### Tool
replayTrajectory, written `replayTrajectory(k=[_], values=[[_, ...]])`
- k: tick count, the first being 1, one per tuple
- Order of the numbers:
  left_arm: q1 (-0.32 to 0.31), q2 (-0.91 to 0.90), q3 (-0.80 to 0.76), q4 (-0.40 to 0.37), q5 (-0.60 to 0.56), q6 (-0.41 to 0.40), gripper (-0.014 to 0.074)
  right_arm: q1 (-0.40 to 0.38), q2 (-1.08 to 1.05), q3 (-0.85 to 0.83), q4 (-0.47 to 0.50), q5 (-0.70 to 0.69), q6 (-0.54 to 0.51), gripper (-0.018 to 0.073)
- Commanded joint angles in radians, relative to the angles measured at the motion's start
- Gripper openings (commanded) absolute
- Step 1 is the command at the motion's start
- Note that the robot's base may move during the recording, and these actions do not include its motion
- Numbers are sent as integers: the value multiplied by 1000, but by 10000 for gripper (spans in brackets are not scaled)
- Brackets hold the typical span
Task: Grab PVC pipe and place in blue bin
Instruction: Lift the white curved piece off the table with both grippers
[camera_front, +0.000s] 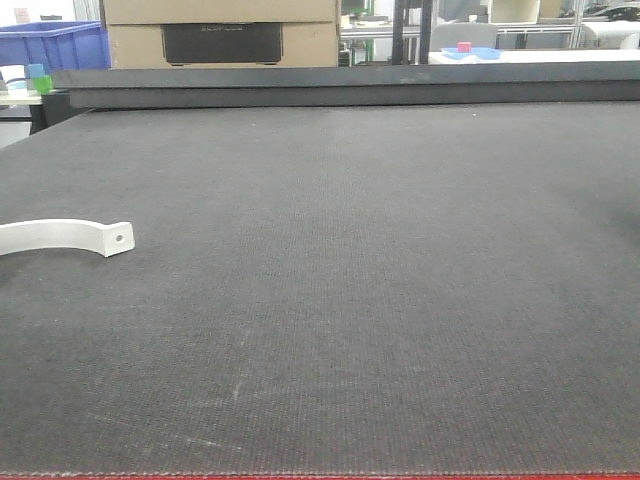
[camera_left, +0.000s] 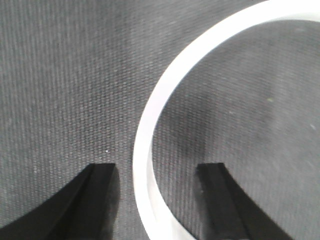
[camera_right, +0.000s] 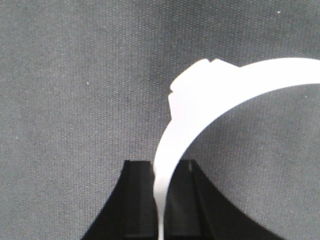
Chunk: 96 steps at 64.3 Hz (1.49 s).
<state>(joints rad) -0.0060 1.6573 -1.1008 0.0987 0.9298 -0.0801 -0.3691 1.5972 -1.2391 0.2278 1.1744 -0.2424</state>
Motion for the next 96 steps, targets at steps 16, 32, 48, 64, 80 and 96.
replayTrajectory(k=[16, 32, 48, 64, 80, 96], values=[[7, 56, -5, 12, -13, -35, 262, 1, -12, -6, -3, -2, -6, -168], [7, 93, -4, -5, -15, -60, 213, 1, -12, -6, -3, -2, -6, -168], [7, 93, -6, -9, -5, -60, -111, 1, -16, -6, 2, -4, -6, -168], [7, 29, -30, -9, 24, -53, -111, 3, -136, -6, 9, -28, -6, -168], [0, -204, -30, -6, -113, -50, -111, 3, -298, -6, 20, -150, -6, -168], [0, -461, -30, -13, -335, 1, -111, 5, -399, -4, 74, -191, -6, -168]])
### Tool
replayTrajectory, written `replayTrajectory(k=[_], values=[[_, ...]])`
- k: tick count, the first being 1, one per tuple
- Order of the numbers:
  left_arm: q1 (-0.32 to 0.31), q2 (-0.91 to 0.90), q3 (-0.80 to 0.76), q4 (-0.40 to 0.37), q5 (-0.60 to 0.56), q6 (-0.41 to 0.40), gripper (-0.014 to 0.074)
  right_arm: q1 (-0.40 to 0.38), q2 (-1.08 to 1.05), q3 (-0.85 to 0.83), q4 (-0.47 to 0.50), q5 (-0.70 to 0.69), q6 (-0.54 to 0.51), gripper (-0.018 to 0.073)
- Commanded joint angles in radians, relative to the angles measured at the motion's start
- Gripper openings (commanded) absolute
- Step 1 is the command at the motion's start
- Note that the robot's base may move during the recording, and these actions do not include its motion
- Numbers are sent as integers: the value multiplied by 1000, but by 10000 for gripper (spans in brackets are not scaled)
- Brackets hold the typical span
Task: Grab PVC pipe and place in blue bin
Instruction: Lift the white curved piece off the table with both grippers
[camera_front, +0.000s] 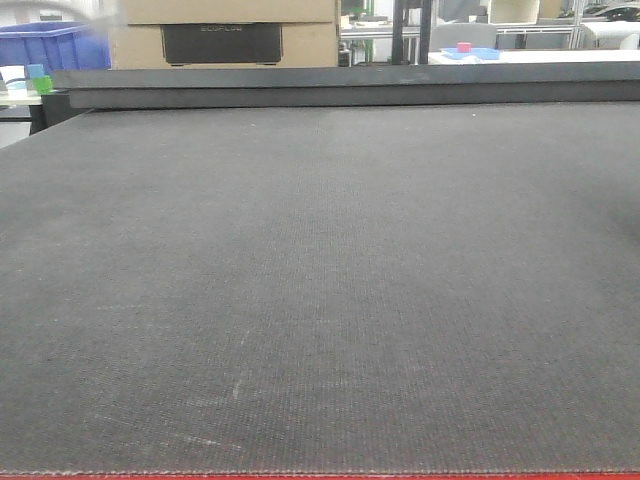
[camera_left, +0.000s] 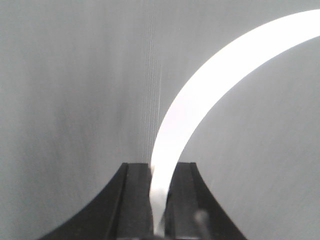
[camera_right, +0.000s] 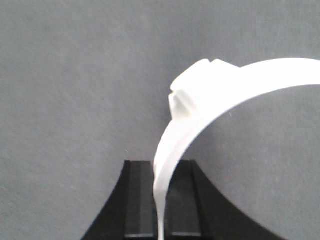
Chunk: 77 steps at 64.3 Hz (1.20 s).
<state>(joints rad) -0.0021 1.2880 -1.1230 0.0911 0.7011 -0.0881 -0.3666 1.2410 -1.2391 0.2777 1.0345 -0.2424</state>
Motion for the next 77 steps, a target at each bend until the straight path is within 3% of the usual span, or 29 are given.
replayTrajectory(k=[1, 18, 31, 38, 47, 59, 77], values=[[-4, -105, -8, -9, -122, 9, -111, 2, -51, -4, 24, -69, -6, -168], [-4, -336, 79, -45, -308, 9, -111, 40, -226, 145, 24, -358, -35, -168], [-4, -534, 326, -91, -471, 5, -111, 70, -437, 416, 24, -696, -38, -168], [-1, -615, 427, -91, -517, 5, -111, 71, -542, 522, 2, -795, -38, -168], [5, -684, 486, -85, -510, 5, -111, 71, -651, 585, -79, -799, -38, -163], [38, -707, 491, -91, -507, 5, -111, 82, -723, 587, -81, -759, -38, -151], [43, -707, 491, -91, -507, 5, -111, 191, -727, 587, -81, -770, -38, -151]])
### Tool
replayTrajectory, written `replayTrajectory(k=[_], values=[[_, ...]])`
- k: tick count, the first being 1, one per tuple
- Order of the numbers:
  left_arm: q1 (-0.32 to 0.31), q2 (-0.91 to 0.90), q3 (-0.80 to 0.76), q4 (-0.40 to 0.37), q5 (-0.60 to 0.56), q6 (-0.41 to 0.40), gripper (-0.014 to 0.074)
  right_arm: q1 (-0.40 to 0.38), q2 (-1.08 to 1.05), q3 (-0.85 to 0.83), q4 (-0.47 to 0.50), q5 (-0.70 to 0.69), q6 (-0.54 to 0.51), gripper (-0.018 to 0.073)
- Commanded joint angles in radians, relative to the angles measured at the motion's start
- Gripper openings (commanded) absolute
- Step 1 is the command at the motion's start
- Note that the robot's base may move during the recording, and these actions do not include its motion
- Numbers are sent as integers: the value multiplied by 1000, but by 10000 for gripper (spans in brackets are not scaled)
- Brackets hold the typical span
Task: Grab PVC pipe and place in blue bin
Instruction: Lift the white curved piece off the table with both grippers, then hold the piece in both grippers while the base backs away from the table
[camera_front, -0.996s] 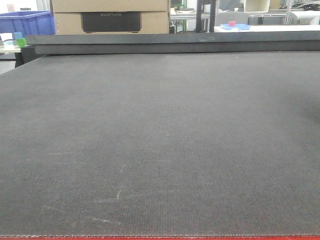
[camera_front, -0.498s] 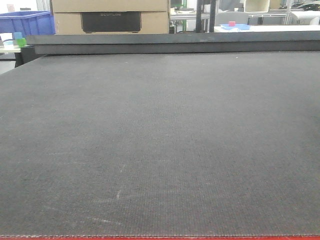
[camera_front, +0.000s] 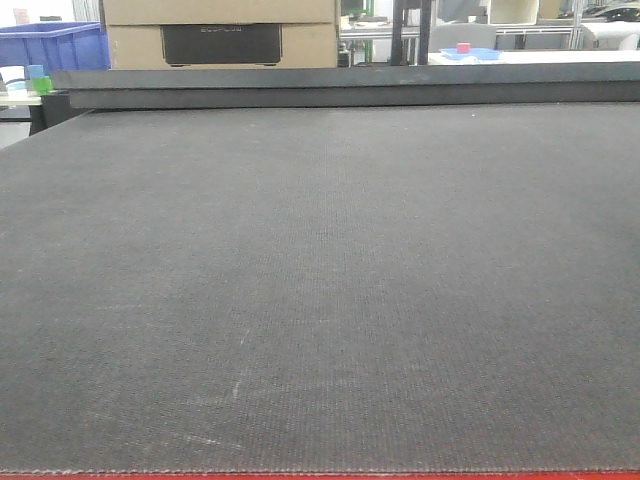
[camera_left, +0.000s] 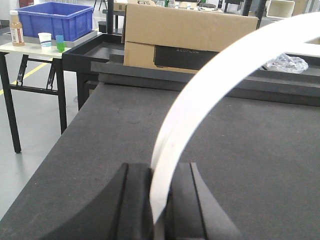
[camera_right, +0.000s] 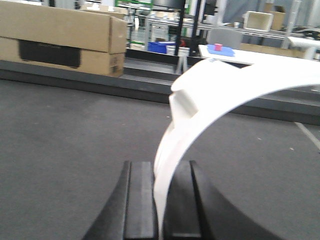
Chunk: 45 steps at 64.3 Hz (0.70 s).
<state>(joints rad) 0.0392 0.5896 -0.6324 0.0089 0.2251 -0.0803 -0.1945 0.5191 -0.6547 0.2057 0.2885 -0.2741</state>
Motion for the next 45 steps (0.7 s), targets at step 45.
replayTrajectory(k=[45], values=[[2, -8, 0, -9, -29, -3, -111, 19, -5, -23, 173, -31, 29, -151]])
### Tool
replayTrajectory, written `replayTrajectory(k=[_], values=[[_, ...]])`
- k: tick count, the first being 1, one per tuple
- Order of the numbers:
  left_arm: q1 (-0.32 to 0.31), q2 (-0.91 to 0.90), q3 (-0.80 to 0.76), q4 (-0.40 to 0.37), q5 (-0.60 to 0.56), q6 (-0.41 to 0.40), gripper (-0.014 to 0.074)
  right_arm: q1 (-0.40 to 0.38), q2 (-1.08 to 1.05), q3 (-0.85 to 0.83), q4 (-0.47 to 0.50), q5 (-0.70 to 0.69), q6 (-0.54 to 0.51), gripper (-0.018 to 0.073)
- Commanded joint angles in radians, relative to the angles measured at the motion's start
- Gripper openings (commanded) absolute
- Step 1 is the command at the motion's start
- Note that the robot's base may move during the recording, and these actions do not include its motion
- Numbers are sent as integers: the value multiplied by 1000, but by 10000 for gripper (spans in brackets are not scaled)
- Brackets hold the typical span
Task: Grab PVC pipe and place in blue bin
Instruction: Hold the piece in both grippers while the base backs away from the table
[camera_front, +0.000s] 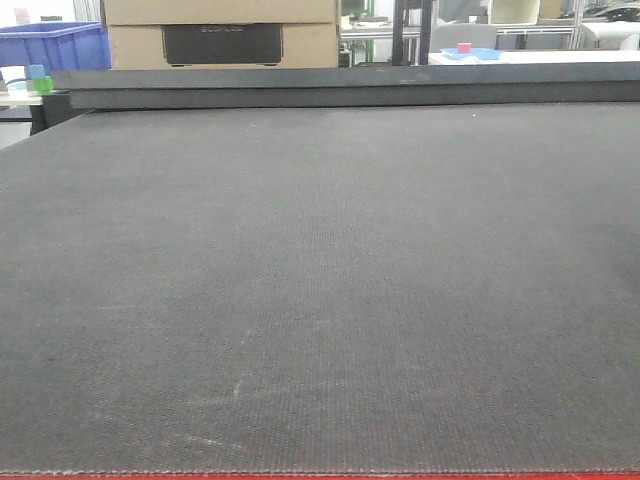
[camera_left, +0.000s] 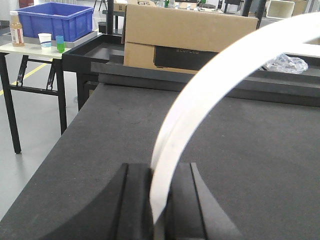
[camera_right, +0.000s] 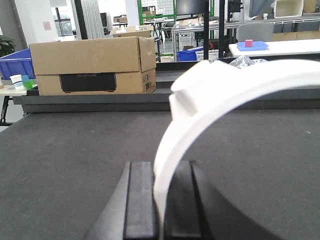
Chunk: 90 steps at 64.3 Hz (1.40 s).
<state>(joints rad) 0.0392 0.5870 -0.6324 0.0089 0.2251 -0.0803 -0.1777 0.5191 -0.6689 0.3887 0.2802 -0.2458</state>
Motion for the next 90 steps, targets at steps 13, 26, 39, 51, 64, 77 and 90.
replayTrajectory(k=[13, 26, 39, 51, 64, 77, 90], values=[[2, -6, 0, -9, -33, -3, -111, 2, -5, -9, -10, -23, 1, -151], [2, -6, 0, -9, -33, -3, -111, 2, -5, -9, -10, -23, 1, -151], [2, -6, 0, -9, -33, -3, -111, 2, -5, -9, -10, -23, 1, -151], [2, -6, 0, -9, -33, -3, -111, 2, -5, -9, -10, -23, 1, -151], [2, -6, 0, -9, -33, -3, -111, 2, -5, -9, -10, -23, 1, -151], [2, -6, 0, -9, -33, -3, -111, 2, -5, -9, -10, -23, 1, -151], [2, -6, 0, -9, -33, -3, -111, 2, -5, -9, -10, -23, 1, -151]])
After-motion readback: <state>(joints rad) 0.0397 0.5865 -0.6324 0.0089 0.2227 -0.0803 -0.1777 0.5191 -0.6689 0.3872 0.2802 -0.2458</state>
